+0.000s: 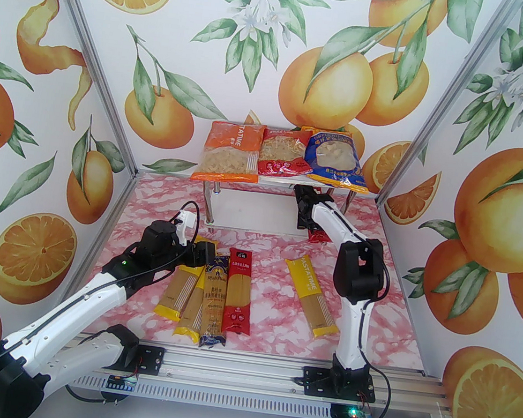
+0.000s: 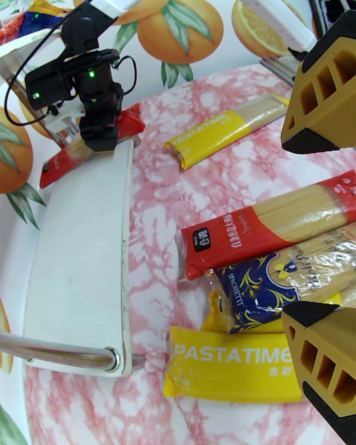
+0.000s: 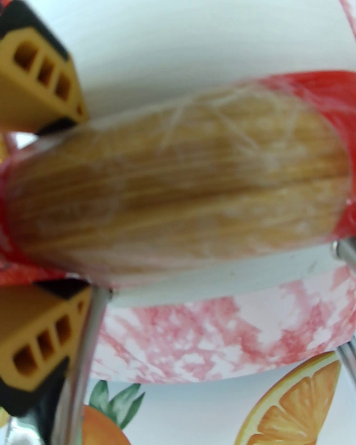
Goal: Place and organize the pasta boxes and bags onto the shelf
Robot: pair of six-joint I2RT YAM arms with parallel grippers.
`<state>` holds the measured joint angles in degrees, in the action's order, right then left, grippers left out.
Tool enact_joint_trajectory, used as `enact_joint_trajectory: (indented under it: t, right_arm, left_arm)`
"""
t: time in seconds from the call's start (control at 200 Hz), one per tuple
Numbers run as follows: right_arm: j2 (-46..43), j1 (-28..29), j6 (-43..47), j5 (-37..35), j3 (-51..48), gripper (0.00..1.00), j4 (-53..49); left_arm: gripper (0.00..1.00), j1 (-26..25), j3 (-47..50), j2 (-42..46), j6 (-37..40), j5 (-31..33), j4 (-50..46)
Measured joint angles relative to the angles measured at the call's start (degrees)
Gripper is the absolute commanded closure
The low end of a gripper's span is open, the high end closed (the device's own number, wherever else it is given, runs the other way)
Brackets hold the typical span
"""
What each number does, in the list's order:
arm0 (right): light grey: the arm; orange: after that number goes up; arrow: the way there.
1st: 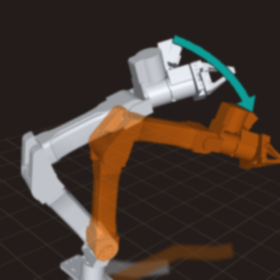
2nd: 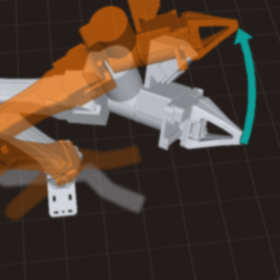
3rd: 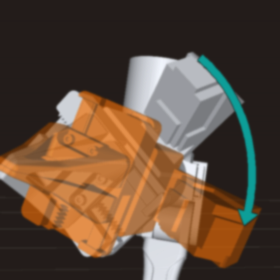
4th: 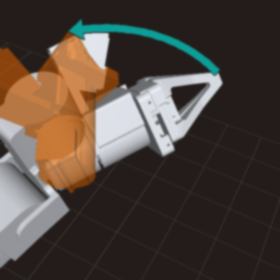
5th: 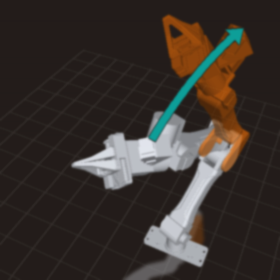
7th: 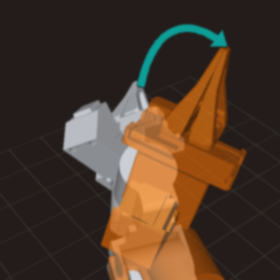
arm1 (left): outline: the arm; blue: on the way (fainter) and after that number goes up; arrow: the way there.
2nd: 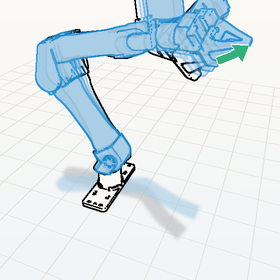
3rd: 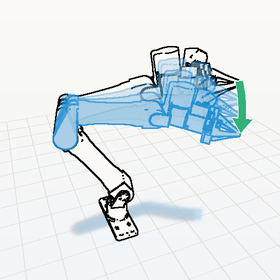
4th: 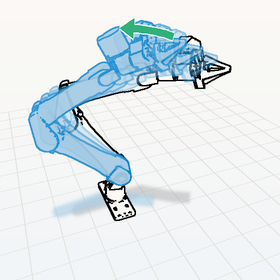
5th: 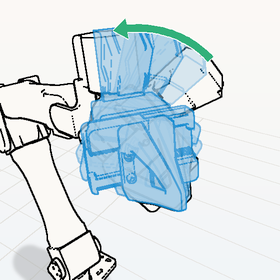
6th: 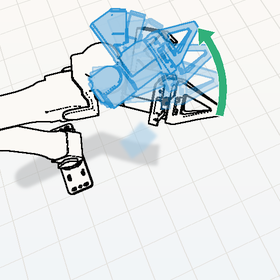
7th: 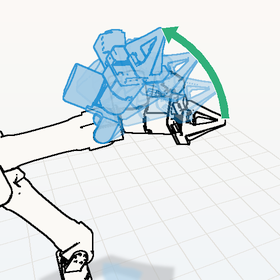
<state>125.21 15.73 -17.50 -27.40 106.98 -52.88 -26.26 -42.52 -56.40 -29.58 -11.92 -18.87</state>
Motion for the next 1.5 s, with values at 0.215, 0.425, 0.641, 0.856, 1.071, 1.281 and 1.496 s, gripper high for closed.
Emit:
enact_joint_trajectory:
  t: [0.215,0.425,0.641,0.856,1.071,1.281,1.496]
  right_arm:
    - [-1.2,0.11,-0.2,1.99,-1.99,0.09,2.95]
    - [-5.38,0.85,0.37,2.56,-7.61,0.06,6.56]
    - [-13.03,4.76,1.33,2.03,-14.69,0.04,9.16]
    - [-23.23,10.88,0.15,2.16,-23.8,0.05,9.92]
    - [-38.64,20.48,-7.43,10.56,-39.87,0.05,9.92]
    - [-43.47,31.58,-17.86,24.63,-53.16,0.03,13.44]
    - [-41.9,40.68,-24.94,31.56,-55.63,0.0,19.3]
  left_arm:
    - [0.26,0.0,0.0,0.02,0.13,0.02,-0.44]
    - [0.27,0.0,0.0,0.13,0.61,0.42,-0.46]
    - [0.27,0.0,0.02,0.13,1.55,1.05,-0.48]
    - [0.3,0.0,1.2,0.13,1.9,2.27,-0.72]
    - [0.3,0.02,3.87,-0.22,1.88,3.85,-1.14]
    - [0.27,0.04,4.92,-1.73,1.88,4.04,-1.09]
    - [0.27,0.04,5.44,-1.79,1.46,3.52,-1.05]
